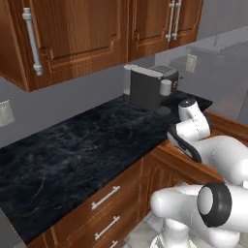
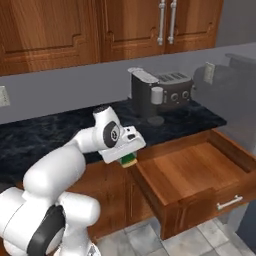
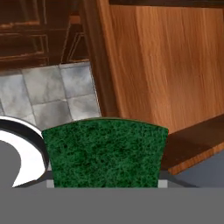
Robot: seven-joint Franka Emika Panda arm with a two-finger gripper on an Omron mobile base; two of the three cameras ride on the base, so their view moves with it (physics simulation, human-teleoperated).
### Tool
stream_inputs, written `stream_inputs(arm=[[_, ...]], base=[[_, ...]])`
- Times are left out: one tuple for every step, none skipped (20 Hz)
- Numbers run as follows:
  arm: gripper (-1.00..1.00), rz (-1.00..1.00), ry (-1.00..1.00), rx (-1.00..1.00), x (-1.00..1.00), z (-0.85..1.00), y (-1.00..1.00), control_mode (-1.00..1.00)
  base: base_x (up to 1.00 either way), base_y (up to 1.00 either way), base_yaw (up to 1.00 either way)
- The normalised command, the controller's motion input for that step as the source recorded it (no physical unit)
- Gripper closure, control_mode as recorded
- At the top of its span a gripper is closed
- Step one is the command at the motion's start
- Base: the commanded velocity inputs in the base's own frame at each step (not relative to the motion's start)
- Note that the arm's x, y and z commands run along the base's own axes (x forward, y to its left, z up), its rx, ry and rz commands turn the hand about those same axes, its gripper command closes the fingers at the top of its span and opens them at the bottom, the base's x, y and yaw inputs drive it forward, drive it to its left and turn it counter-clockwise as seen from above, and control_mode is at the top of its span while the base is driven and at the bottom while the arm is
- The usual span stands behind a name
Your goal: Restock the sink supplies by placing the sponge and soap dispenser on the counter and next to the sink. Make sure the soap dispenser is upright.
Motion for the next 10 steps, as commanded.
stream_inputs(arm=[[1.0, 0.0, 0.0, 0.0, 0.0, 0.0, 0.0, 1.0], [1.0, 0.0, 0.0, 0.0, 0.0, 0.0, 0.0, 1.0], [1.0, 0.0, 0.0, 0.0, 0.0, 0.0, 0.0, 1.0], [1.0, 0.0, 0.0, 0.0, 0.0, 0.0, 0.0, 1.0], [1.0, 0.0, 0.0, 0.0, 0.0, 0.0, 0.0, 1.0], [1.0, 0.0, 0.0, 0.0, 0.0, 0.0, 0.0, 1.0], [1.0, 0.0, 0.0, 0.0, 0.0, 0.0, 0.0, 1.0], [1.0, 0.0, 0.0, 0.0, 0.0, 0.0, 0.0, 1.0], [1.0, 0.0, 0.0, 0.0, 0.0, 0.0, 0.0, 1.0], [1.0, 0.0, 0.0, 0.0, 0.0, 0.0, 0.0, 1.0]], base=[[-0.81, 0.0, -0.57], [-0.76, 0.0, -0.64], [-0.74, 0.0, -0.67], [-0.68, 0.0, -0.74], [-0.66, 0.0, -0.79], [-0.58, 0.0, -0.82], [-0.49, 0.0, -0.87], [-0.37, 0.0, -0.91], [-0.29, 0.0, -0.95], [-0.23, 0.0, -0.97]])
